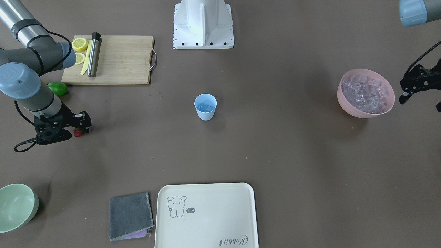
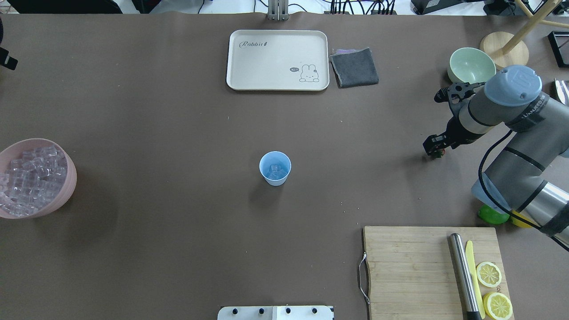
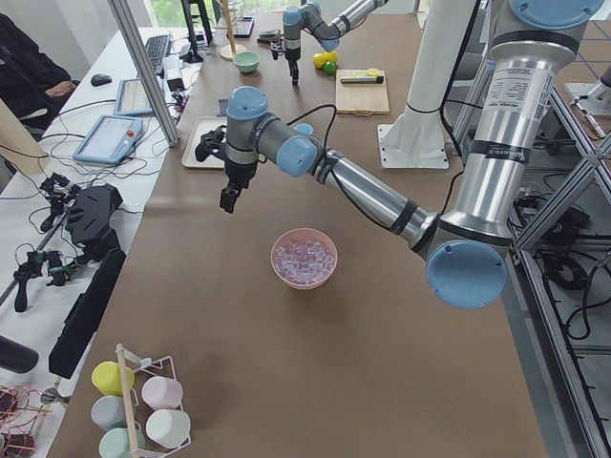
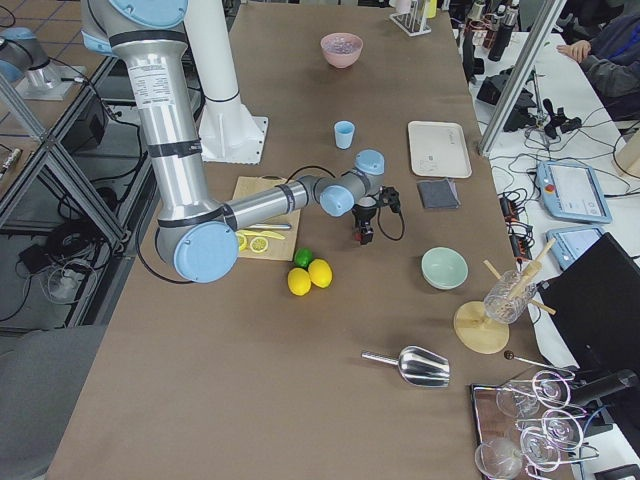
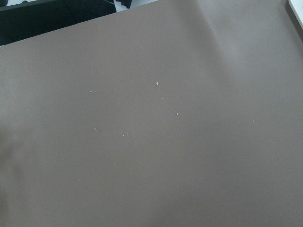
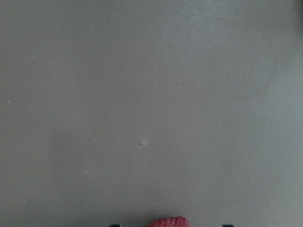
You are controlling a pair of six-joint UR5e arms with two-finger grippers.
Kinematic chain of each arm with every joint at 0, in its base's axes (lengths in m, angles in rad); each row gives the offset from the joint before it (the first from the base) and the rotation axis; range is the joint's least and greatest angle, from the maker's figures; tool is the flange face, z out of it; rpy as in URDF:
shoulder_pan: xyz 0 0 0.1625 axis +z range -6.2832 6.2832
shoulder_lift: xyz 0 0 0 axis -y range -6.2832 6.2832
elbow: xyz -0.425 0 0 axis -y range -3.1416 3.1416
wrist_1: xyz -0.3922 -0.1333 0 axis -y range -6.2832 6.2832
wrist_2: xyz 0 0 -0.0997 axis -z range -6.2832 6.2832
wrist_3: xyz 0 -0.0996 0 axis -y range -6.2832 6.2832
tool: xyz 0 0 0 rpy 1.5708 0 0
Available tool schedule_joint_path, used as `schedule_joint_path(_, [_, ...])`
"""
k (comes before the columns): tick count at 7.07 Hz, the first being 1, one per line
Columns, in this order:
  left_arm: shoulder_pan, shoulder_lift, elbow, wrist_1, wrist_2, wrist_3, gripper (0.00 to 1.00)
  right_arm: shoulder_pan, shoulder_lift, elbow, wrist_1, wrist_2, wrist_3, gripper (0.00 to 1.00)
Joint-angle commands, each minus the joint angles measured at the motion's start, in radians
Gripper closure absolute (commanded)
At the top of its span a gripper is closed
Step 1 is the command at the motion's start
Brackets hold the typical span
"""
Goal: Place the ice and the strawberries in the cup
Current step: 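Lower the right gripper and grasp the strawberry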
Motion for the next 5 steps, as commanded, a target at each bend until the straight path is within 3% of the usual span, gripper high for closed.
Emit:
schedule_joint_path(1, [-0.001,-0.006,-0.001,0.000,0.000,-0.002,0.03,-0.002,0.006,0.003,0.001,0.000,0.012,0.58])
schedule_joint_path(3, [-0.001,-0.006,-0.001,0.000,0.000,-0.002,0.03,-0.002,0.009,0.012,0.003,0.000,0.008,0.97])
schedule_joint_path(5, [-0.001,-0.006,-0.002,0.000,-0.002,-0.002,0.03,0.027,0.007,0.046,0.003,0.001,-0.005,1.00])
